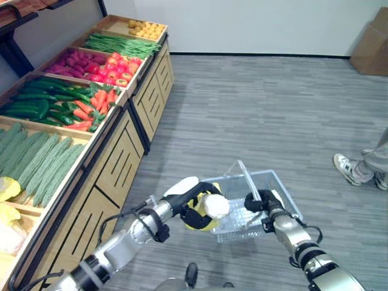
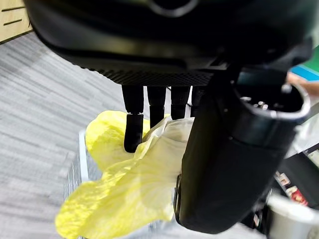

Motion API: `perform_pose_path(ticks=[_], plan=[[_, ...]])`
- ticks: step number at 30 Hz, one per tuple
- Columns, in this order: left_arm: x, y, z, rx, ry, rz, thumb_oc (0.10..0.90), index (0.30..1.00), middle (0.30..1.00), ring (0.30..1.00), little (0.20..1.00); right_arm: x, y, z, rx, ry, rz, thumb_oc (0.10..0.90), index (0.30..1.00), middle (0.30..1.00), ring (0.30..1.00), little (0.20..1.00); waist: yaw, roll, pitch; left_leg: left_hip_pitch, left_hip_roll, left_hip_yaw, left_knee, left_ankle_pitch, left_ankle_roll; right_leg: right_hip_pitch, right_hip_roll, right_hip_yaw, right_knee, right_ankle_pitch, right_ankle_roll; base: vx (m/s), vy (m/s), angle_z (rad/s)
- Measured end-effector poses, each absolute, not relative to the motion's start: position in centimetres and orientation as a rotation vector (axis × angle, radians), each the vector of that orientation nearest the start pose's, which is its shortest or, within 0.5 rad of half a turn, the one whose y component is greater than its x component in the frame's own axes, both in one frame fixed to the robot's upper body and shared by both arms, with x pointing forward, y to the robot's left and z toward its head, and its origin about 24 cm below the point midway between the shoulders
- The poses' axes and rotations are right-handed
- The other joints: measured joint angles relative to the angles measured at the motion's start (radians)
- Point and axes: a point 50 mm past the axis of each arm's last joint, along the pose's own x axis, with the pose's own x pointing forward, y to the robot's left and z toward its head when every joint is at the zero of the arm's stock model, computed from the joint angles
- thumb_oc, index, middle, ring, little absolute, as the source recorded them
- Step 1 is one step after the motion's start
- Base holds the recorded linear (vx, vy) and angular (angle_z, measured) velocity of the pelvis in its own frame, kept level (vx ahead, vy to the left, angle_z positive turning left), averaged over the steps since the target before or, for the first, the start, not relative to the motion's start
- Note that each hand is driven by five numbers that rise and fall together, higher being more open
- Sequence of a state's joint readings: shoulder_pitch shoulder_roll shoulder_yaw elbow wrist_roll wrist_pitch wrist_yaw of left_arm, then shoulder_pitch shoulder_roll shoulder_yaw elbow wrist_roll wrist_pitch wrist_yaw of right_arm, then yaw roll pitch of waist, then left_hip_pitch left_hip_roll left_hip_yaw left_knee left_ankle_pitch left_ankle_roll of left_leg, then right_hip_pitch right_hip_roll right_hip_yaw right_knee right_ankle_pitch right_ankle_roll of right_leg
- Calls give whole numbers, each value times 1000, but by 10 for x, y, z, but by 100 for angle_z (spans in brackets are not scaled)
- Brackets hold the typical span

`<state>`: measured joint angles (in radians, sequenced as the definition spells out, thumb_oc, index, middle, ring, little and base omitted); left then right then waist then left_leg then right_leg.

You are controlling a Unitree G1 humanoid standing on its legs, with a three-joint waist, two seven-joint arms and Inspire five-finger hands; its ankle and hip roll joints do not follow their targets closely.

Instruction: Get the vegetables into the basket

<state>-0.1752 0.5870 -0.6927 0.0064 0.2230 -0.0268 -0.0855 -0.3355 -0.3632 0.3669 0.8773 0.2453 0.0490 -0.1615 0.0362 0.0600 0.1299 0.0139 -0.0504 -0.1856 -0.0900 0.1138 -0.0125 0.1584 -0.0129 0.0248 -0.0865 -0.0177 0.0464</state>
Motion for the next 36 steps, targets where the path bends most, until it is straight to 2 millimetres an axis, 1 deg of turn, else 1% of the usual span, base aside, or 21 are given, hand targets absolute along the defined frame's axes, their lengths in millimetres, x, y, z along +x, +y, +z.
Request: perform_pose_path(ticks=[1,4,5,6,8,10,14,15,16,17,18,19,21,27,34,36], plan=[[237,99,14,864,-7,-806,400,300,300,300,300,274,-208,-60,-376,605,-25,400,300,300,300,300,-1,3,-2,-2,0,-1,1,5,4,-2,0,-2,0,0,0,0,0,0],[242,86,-2,903,34,-841,400,300,300,300,300,278,-196,-57,-395,580,14,400,300,300,300,300,-7,5,-3,-4,-1,-1,2,10,5,-4,0,-3,0,0,0,0,0,0],[244,81,-8,927,45,-854,400,300,300,300,300,279,-190,-56,-394,570,28,400,300,300,300,300,-14,5,-3,-6,0,-2,1,10,5,-6,0,-4,0,0,0,0,0,0],[245,73,-16,956,68,-871,400,300,300,300,300,281,-178,-55,-384,554,57,400,300,300,300,300,-30,5,-3,-8,0,0,2,10,5,-10,0,-5,0,0,0,0,0,0],[256,58,-26,1040,95,-914,400,300,300,300,300,282,-166,-54,-409,539,92,400,300,300,300,300,-37,6,-3,-16,1,1,2,11,4,-17,0,-4,0,0,0,-4,8,-5],[256,54,-26,1045,82,-913,400,300,300,300,300,282,-166,-54,-423,540,98,400,300,300,300,300,-53,6,-2,-23,2,4,2,11,4,-25,0,-2,0,1,0,-6,7,-4],[259,51,-27,1074,76,-914,400,300,300,300,300,282,-171,-54,-439,542,86,400,300,300,300,300,-58,7,-2,-29,2,8,2,10,3,-33,0,2,0,1,0,4,3,-2],[257,47,-30,1067,75,-913,400,300,300,300,300,282,-170,-54,-436,543,92,400,300,300,300,300,-61,7,-1,-30,3,9,2,9,2,-35,0,3,0,0,0,0,0,0],[258,48,-32,1070,89,-905,400,300,300,300,300,282,-173,-54,-443,546,85,400,300,300,300,300,-60,8,-1,-31,3,9,2,9,1,-36,1,3,0,0,0,0,0,0],[257,44,-33,1064,85,-910,400,300,300,300,300,282,-171,-54,-441,548,91,400,300,300,300,300,-64,8,1,-32,4,10,2,8,1,-38,1,3,0,0,0,-6,-2,-5],[257,45,-37,1097,97,-909,900,1000,1000,1000,1000,281,-170,-55,-443,549,96,400,300,300,300,300,-65,11,3,-34,5,14,2,8,0,-40,2,7,0,0,0,0,-11,-5],[258,47,-41,1113,117,-899,900,1000,1000,1000,1000,281,-167,-55,-438,550,111,400,300,300,300,300,-75,11,5,-35,6,14,2,8,0,-41,3,7,0,0,0,5,-9,-6],[258,49,-42,1145,117,-901,900,1000,1000,1000,1000,280,-163,-56,-443,550,124,400,300,300,300,300,-78,16,9,-35,8,15,2,7,-1,-42,5,7,0,0,0,0,0,0],[260,54,-42,1175,115,-892,900,1000,1000,1000,1000,282,-166,-53,-447,540,135,400,300,300,300,300,-77,21,33,-35,10,15,2,7,-2,-41,6,7,0,0,0,5,0,0],[261,57,-42,1198,111,-891,900,1000,1000,1000,1000,281,-165,-54,-443,543,143,400,300,300,300,300,-77,21,34,-32,10,14,2,7,-2,-39,6,6,-1,0,0,4,2,0],[261,57,-42,1198,111,-890,900,1000,1000,1000,1000,278,-167,-55,-430,547,136,400,300,300,300,300,-76,21,34,-29,10,15,1,6,-2,-35,6,6,-1,0,0,34,9,-1]])
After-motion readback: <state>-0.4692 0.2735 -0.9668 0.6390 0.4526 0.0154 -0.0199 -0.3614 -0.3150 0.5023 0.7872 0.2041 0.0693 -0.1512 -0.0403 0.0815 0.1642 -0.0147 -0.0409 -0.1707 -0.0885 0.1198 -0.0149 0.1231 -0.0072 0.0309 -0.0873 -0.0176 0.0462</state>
